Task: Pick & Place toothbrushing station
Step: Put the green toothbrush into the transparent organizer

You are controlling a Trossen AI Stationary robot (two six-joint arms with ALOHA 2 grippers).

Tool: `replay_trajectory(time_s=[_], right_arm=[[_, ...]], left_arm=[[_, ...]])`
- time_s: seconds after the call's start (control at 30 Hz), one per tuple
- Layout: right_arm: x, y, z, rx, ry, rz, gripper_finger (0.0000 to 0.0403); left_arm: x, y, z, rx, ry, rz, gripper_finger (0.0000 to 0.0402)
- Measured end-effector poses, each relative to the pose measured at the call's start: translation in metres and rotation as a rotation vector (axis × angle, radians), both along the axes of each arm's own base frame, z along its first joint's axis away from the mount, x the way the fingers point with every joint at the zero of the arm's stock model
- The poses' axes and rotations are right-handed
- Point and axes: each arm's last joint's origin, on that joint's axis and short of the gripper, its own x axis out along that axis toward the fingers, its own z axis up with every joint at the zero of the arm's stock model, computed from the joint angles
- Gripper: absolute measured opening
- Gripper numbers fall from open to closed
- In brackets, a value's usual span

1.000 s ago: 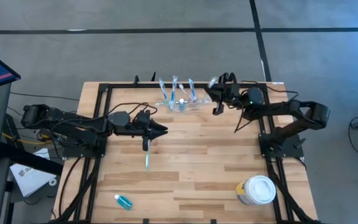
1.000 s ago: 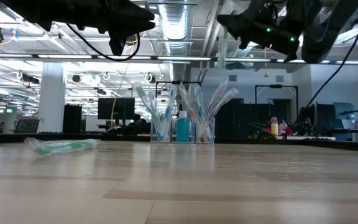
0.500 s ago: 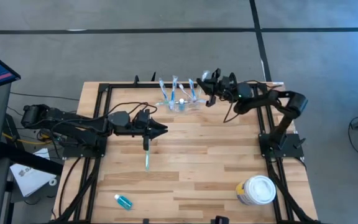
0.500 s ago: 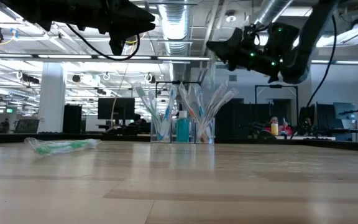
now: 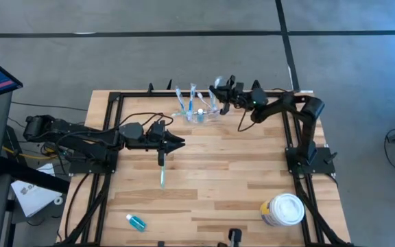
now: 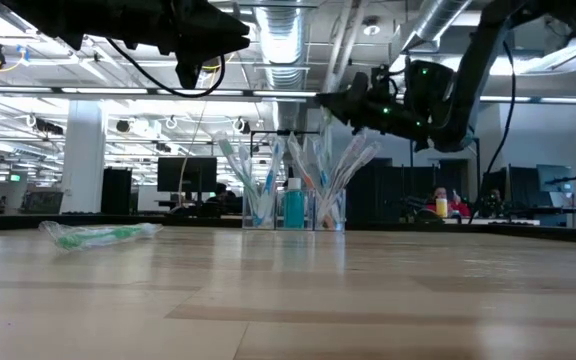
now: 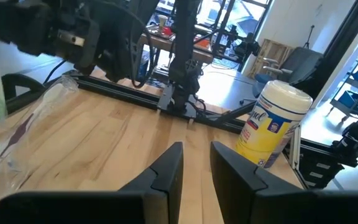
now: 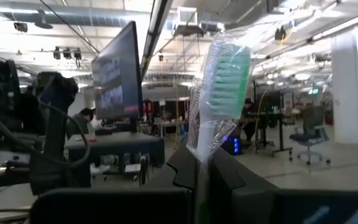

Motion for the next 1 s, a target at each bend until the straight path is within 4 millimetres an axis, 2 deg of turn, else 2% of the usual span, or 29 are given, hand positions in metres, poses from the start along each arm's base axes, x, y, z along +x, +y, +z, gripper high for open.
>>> replay_trajectory(time_s=[0.4,0.7,1.0], right_arm=[[0.003,-0.006,-0.008,0.061,0.021,0.007,0.0007],[0.01,-0.004,-0.034,0.109,0.067,0.0,0.0006],[0.007,-0.008,-0.035,0.102,0.08,-0.031,0.0006]], left_arm=[[0.0,0.0,0.0,0.0,0.002,0.0,0.0076],[0.0,-0.004,-0.001,0.0,0.007,-0.016,0.0076],[0.0,-0.005,-0.001,0.0,0.006,-0.022,0.0076]])
